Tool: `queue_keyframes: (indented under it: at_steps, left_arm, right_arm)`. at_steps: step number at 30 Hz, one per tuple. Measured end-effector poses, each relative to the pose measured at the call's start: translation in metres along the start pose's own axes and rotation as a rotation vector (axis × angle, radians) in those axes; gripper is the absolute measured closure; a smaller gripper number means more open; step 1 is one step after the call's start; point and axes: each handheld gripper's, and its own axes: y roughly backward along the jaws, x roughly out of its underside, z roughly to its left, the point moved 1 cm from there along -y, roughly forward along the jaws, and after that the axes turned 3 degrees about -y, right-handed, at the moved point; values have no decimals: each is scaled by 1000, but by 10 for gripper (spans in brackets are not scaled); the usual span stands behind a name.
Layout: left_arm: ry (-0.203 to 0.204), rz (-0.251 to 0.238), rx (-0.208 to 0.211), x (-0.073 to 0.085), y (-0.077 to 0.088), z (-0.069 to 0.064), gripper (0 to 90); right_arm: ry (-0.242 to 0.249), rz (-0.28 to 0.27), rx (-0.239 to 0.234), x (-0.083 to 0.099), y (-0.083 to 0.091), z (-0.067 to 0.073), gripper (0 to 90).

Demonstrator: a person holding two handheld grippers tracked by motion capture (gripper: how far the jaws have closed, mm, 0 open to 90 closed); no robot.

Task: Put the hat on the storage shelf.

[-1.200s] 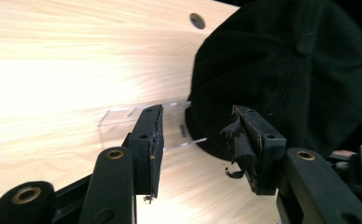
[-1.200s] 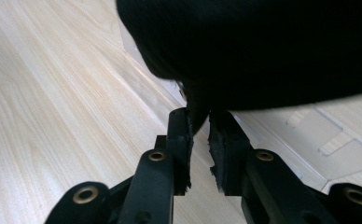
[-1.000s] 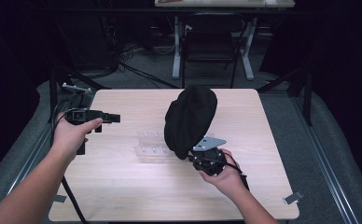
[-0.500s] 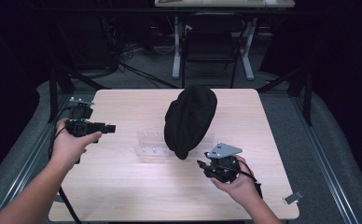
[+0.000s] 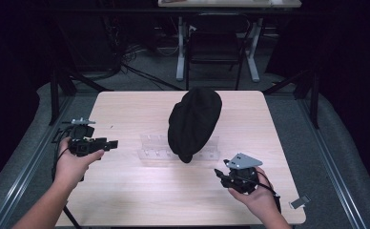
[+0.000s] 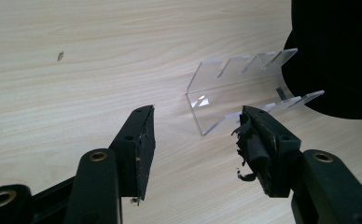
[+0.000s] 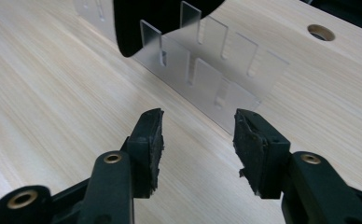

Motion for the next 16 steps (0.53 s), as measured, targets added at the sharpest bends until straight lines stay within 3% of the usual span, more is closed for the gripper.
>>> queue_keyframes:
  at_steps: [5,10,13,16]
  left_arm:
    - [53,-13,11,19,-5,7,460]
    - [70,-33,-2,36,-9,11,465]
    - [60,-41,-41,48,-11,11,463]
    - [80,-53,-63,60,-14,12,428]
  right_arm:
    - [1,-16,23,9,1,-5,505]
    - [26,-10,75,20,-2,-9,482]
    - [17,-7,86,27,-5,-14,465]
    - [0,-10,111,34,-6,-19,445]
